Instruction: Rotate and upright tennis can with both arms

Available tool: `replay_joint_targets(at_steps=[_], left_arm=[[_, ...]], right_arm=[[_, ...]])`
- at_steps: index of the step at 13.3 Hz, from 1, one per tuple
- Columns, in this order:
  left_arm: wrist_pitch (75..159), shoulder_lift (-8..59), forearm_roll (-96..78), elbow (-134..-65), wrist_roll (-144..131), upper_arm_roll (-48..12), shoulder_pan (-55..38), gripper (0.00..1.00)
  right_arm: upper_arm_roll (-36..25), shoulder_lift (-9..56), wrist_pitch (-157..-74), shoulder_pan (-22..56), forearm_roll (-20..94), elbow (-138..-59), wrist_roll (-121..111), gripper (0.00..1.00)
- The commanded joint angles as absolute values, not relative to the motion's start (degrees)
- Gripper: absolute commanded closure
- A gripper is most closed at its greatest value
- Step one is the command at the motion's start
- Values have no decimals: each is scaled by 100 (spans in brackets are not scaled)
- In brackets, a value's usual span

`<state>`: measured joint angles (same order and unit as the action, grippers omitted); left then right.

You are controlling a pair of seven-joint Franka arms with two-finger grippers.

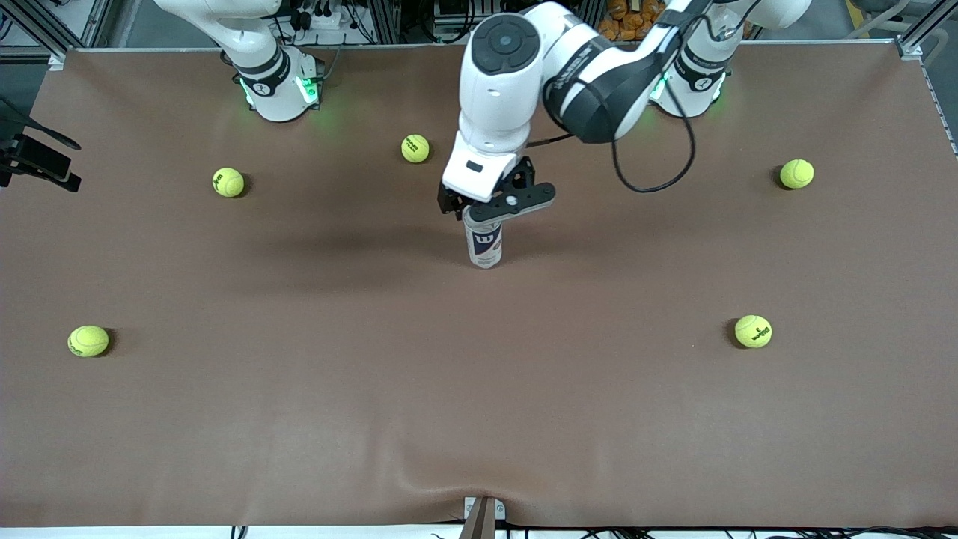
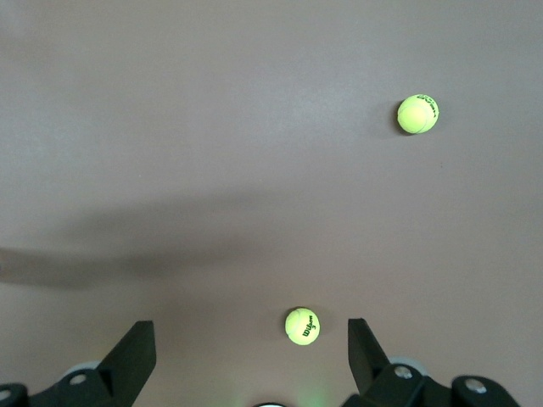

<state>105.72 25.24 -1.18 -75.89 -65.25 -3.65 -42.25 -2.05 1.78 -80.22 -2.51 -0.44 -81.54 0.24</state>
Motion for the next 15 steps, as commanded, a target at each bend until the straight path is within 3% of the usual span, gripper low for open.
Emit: replay_joint_targets(at_steps=[1,9,12,15], left_arm=[[10503,2400,-132,-7664,-5760,-343,-3859,0],[10231,2259,-158,-7673,-4581,-404,-2665,0],[10222,2128,-123,-7690,-4044,-1455,-1227,0],[9758,1750,-114,-7708,-3921,-1494,-862,0]], right_arm=[[-149,167,-7972,-299,-79,-8086,-9,0],[-149,167,-7972,-290,-79,-8086,-9,0],[-149,167,-7963,-281,-79,-8086,-9,0],[-141,167,-7963,-272,-88,-8086,-9,0]])
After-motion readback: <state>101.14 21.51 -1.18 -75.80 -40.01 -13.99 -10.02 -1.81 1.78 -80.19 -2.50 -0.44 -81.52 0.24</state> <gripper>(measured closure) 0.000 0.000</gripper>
